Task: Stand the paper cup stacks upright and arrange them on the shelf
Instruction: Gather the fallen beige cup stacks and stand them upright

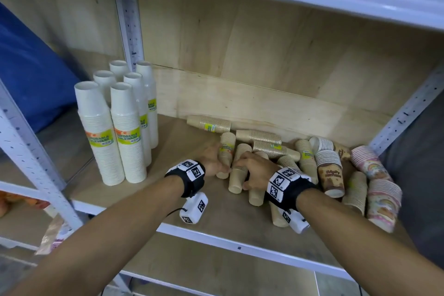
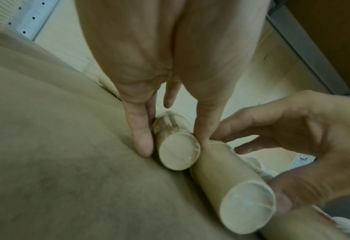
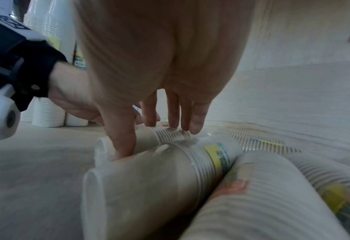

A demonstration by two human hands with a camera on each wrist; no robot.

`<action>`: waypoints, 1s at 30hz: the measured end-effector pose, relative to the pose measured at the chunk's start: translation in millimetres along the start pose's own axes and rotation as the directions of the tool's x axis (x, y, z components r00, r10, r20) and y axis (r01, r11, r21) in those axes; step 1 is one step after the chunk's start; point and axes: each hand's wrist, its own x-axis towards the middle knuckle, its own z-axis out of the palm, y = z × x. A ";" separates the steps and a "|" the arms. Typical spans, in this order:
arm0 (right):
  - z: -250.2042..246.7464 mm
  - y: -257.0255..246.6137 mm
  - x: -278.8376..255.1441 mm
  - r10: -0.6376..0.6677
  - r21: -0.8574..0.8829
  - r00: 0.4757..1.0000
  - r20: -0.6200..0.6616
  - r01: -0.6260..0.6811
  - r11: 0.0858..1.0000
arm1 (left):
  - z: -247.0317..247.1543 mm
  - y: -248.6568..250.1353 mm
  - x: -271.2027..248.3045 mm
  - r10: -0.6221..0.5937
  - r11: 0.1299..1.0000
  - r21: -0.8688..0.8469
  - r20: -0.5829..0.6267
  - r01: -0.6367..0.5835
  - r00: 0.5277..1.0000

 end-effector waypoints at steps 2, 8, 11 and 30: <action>2.6 3.2 2.3 -0.003 0.003 1.000 -0.009 0.003 1.000 | -0.1 -0.4 0.7 0.001 1.000 0.006 0.008 -0.001 1.000; 8.7 5.4 12.6 -0.011 -0.028 1.000 -0.024 0.010 1.000 | -12.5 -3.5 0.7 -0.013 0.995 0.101 0.016 0.012 1.000; 10.6 2.5 19.5 -0.012 -0.039 1.000 -0.028 0.011 0.999 | -21.2 -8.8 0.7 -0.013 0.993 0.121 -0.007 0.013 1.000; 32.2 -22.9 37.7 -0.166 -0.337 0.982 -0.094 0.125 0.933 | -44.6 -31.1 -9.3 0.062 0.964 0.262 -0.105 -0.033 0.993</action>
